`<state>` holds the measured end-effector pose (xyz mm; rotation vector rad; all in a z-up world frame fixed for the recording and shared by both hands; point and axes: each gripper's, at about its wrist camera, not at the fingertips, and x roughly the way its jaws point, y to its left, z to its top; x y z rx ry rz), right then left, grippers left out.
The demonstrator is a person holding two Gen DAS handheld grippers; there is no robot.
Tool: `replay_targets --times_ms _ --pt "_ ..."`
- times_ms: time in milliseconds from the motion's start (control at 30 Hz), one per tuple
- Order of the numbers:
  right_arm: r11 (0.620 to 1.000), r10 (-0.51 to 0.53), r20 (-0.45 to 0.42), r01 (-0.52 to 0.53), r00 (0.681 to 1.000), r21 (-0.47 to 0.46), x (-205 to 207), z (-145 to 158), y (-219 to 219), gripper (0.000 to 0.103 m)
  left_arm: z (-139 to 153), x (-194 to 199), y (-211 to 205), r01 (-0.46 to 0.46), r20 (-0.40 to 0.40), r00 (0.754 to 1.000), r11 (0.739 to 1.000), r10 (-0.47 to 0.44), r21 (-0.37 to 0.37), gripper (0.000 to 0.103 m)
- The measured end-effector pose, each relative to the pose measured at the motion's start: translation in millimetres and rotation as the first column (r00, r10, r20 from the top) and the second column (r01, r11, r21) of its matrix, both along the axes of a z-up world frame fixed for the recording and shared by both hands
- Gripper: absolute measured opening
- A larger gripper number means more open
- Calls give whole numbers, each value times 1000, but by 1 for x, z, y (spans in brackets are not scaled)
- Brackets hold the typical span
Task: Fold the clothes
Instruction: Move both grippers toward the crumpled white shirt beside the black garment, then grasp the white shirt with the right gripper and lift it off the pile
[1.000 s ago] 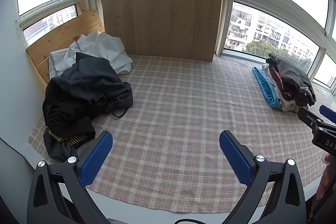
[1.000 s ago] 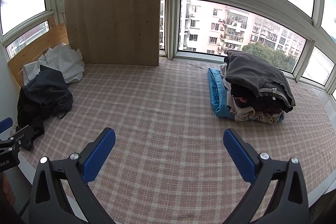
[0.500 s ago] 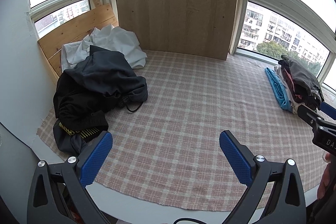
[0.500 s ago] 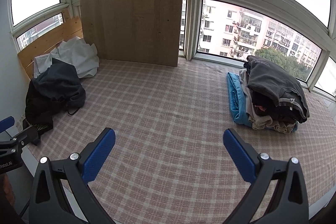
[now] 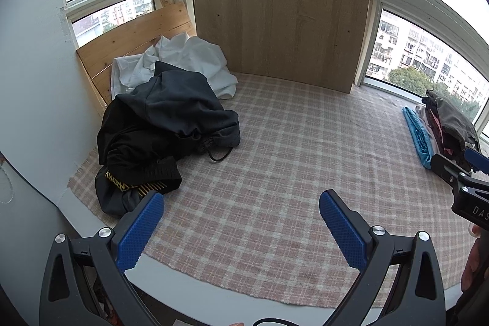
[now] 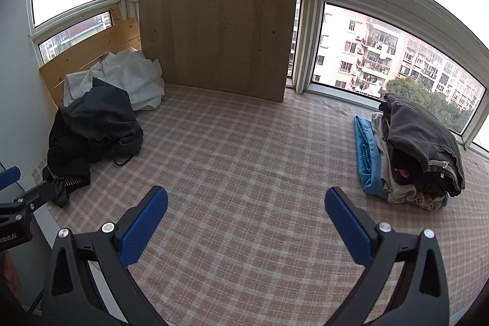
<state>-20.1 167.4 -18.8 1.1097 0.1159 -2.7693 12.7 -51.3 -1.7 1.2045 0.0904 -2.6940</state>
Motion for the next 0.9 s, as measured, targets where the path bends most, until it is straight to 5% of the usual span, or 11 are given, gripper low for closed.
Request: replay_targets --times_ms 433,900 --pt "999 34 2 -34 999 8 -8 2 -40 103 1 1 -31 -33 8 999 999 33 -7 102" --pt "1000 -18 -1 18 1000 24 -25 6 -97 103 0 -25 -83 40 17 999 999 -40 -12 102"
